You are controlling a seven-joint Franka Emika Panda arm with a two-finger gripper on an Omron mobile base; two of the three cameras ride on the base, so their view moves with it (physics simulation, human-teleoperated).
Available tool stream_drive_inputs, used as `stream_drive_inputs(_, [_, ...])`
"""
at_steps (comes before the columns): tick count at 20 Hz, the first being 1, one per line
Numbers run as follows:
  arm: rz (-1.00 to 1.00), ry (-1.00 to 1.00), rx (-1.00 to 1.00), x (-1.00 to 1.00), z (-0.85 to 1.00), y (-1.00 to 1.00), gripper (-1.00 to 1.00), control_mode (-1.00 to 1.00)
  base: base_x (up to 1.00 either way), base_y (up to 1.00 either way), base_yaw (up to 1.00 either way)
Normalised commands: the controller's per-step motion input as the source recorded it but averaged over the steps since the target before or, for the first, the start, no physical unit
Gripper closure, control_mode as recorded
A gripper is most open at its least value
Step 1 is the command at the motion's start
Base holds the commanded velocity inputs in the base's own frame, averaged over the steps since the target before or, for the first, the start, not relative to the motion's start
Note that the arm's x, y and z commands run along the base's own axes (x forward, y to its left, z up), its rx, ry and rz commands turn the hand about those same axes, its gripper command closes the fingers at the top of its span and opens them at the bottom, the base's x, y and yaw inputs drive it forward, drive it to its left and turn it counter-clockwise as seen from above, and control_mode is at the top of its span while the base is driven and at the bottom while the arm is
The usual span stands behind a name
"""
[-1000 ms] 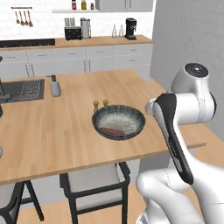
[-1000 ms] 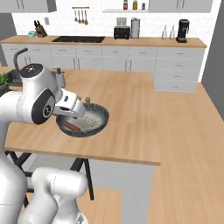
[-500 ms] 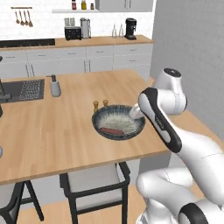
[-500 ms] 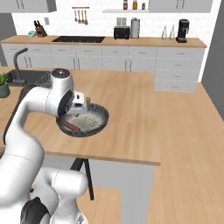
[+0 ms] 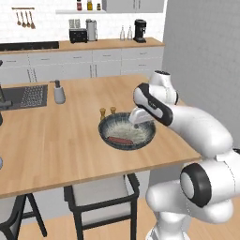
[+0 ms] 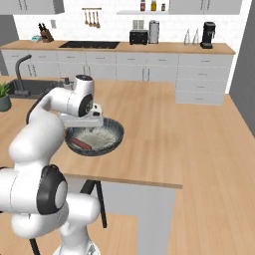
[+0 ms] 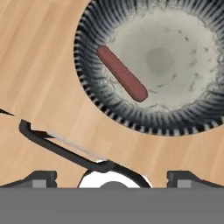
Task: Place one bun and one sausage from the bowl on each plate.
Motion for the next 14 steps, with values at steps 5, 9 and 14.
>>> stream_drive_inputs(5, [0.03, 0.12, -0.05, 0.49, -0.73, 0.29, -1.0, -1.0, 0.0, 0.0, 0.0])
stream_drive_inputs(9, [0.01, 0.15, -0.03, 0.59, -0.62, 0.31, -1.0, -1.0, 0.0, 0.0, 0.0])
stream_drive_inputs(14, [0.03, 0.07, -0.01, 0.58, -0.42, 0.1, -1.0, -1.0, 0.0, 0.0, 0.0])
